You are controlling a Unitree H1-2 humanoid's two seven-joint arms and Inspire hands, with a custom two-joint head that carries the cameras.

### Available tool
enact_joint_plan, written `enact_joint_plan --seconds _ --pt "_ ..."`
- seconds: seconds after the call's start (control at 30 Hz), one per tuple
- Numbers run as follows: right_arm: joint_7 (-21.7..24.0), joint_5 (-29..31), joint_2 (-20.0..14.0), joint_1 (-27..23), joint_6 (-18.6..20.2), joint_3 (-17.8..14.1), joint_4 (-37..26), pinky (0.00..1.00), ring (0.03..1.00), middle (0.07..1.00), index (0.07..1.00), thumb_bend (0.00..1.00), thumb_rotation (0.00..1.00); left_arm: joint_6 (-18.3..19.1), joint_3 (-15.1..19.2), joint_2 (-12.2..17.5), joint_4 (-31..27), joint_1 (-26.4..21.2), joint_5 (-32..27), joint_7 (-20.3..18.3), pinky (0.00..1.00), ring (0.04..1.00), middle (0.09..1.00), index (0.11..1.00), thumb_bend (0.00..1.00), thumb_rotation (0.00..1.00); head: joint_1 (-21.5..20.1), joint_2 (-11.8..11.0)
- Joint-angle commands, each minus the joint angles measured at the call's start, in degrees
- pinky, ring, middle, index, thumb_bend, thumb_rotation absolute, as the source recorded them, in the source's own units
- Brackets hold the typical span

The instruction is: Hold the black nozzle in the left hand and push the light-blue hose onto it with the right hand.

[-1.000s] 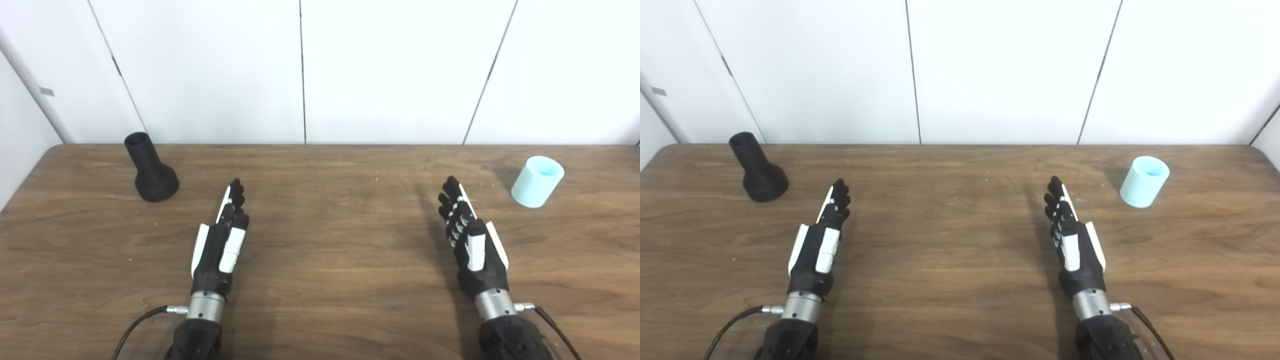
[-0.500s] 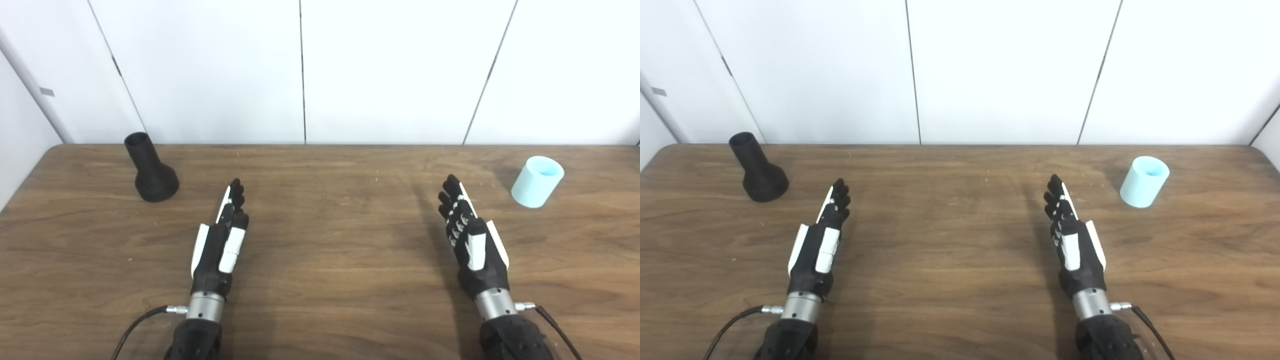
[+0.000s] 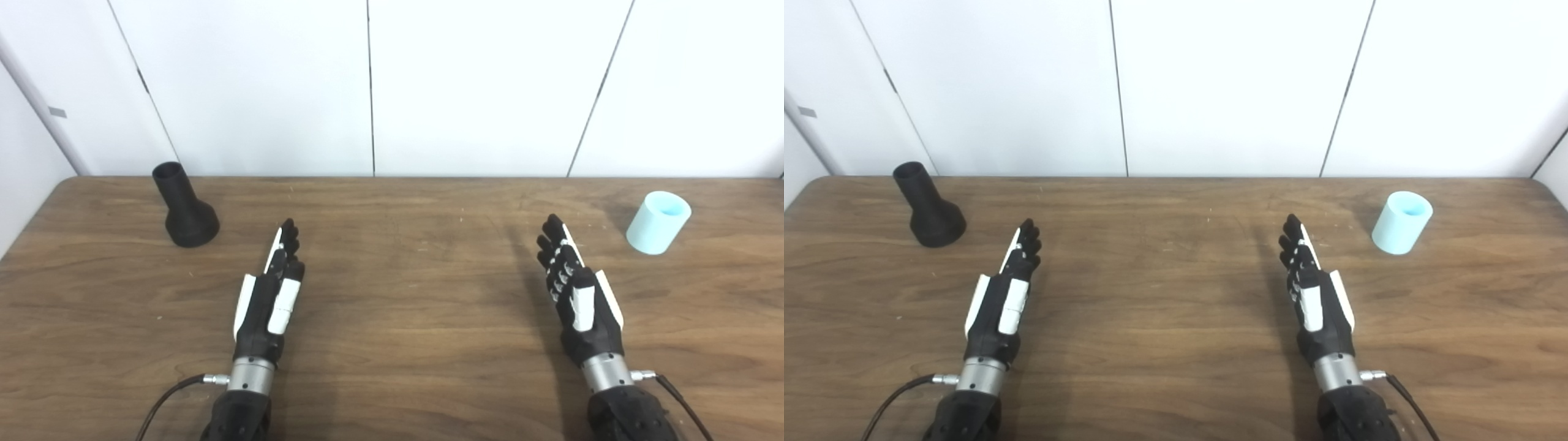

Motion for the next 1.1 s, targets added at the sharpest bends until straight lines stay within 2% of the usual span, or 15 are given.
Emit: enact_joint_plan --seconds 0.0,1.07 --pt "-0.1 0.0 0.1 -1.1 -1.3 0.0 -1.2 1.00 1.000 1.000 1.000 0.81 1.00 -1.2 0.1 0.1 -0.7 -1.4 -0.4 0.0 1.00 1.000 1.000 1.000 0.97 0.99 0.0 0.1" --pt "0.2 0.7 0.1 -1.1 0.0 0.0 -1.8 1.00 1.000 1.000 1.000 0.79 1.00 -0.5 0.2 -0.1 -1.4 -1.4 -0.5 0.0 1.00 1.000 1.000 1.000 0.95 0.99 0.1 0.2"
